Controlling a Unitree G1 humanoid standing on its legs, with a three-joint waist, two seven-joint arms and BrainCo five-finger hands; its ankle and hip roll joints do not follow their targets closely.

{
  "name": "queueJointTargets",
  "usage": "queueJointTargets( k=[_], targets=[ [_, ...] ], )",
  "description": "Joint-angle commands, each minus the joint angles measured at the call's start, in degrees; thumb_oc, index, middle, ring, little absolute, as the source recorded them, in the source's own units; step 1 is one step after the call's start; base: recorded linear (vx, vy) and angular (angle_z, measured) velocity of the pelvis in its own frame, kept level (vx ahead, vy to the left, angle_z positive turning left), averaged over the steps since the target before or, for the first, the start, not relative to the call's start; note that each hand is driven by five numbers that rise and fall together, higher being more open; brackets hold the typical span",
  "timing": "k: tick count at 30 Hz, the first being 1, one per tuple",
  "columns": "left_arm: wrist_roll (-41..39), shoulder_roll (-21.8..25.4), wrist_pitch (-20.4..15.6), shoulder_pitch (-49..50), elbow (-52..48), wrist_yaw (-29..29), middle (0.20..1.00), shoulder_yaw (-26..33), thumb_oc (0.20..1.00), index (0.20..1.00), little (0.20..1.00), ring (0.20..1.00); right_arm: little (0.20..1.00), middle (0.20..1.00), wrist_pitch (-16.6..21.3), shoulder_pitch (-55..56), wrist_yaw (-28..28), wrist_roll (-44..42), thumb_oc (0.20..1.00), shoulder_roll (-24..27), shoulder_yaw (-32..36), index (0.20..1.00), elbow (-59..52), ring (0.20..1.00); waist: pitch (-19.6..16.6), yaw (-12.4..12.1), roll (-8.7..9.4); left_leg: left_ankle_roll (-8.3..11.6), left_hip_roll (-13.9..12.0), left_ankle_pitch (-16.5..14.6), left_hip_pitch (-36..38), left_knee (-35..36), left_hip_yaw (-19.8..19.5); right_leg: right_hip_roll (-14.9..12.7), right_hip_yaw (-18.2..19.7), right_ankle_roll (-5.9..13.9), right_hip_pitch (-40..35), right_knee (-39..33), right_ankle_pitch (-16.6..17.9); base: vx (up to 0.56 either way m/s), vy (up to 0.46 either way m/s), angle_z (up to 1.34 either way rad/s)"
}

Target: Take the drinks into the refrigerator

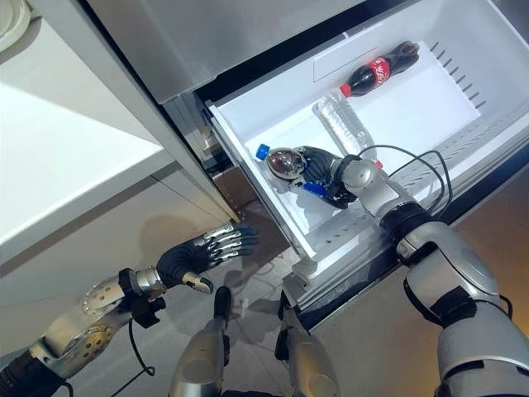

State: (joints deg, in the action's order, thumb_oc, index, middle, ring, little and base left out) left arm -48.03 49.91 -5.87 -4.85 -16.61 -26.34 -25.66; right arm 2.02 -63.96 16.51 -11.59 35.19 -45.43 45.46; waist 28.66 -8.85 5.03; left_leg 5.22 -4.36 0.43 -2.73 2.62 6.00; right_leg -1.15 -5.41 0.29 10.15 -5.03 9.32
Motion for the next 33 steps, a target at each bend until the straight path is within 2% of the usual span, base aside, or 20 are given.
queueJointTargets(
  k=[1, 13, 14, 15, 33],
  targets=[
    [1.1, -0.6, -1.7, 4.0, -7.2, -0.1, 1.000, 2.6, 1.000, 1.000, 1.000, 1.000, 0.200, 0.200, 2.6, -6.4, -2.1, 2.0, 0.200, -2.2, 0.9, 0.200, 2.0, 0.200, -0.4, -0.3, 0.23, -1.75, -0.4, 1.0, -3.5, -1.4, -3.8, 0.9, -1.6, 3.74, 3.8, 11.2, -5.7, 0.00, 0.000, 0.00],
    [1.8, -1.8, -1.6, 4.7, -7.0, 0.5, 1.000, 3.7, 1.000, 1.000, 1.000, 1.000, 0.203, 0.203, 2.4, -6.5, -2.2, 4.7, 0.203, -4.2, 1.9, 0.203, 3.4, 0.203, -0.2, -0.4, 0.73, -1.91, -0.5, 0.8, -3.3, -0.9, -3.6, 1.2, -1.3, 3.72, 3.9, 10.8, -5.7, 0.00, 0.000, 0.00],
    [1.7, -1.9, -1.6, 4.9, -7.1, 0.5, 1.000, 3.9, 1.000, 1.000, 1.000, 1.000, 0.454, 0.454, 2.3, -6.6, -2.2, 4.7, 0.454, -4.3, 1.9, 0.454, 3.7, 0.454, -0.2, -0.4, 0.76, -1.91, -0.5, 0.8, -3.3, -0.9, -3.6, 1.2, -1.2, 3.69, 3.9, 10.8, -5.7, 0.00, 0.000, 0.00],
    [1.8, -1.9, -1.6, 5.0, -7.2, 0.5, 1.000, 3.9, 1.000, 1.000, 1.000, 1.000, 1.000, 1.000, 2.3, -6.7, -2.2, 4.7, 1.000, -4.4, 1.9, 1.000, 3.9, 1.000, -0.2, -0.4, 0.79, -1.91, -0.5, 0.8, -3.3, -0.8, -3.6, 1.2, -1.2, 3.70, 3.9, 10.8, -5.7, 0.00, 0.000, 0.00],
    [1.7, -2.5, -1.5, 4.5, -6.5, 1.2, 1.000, 3.9, 1.000, 1.000, 1.000, 1.000, 1.000, 1.000, 2.3, -7.8, -2.9, 5.1, 1.000, -5.8, 2.9, 1.000, 4.8, 1.000, -0.2, -0.2, 1.05, -1.99, -0.7, 0.5, -2.8, -0.6, -3.2, 1.4, -1.0, 3.68, 3.8, 10.7, -5.9, 0.00, 0.000, 0.00]
  ],
)
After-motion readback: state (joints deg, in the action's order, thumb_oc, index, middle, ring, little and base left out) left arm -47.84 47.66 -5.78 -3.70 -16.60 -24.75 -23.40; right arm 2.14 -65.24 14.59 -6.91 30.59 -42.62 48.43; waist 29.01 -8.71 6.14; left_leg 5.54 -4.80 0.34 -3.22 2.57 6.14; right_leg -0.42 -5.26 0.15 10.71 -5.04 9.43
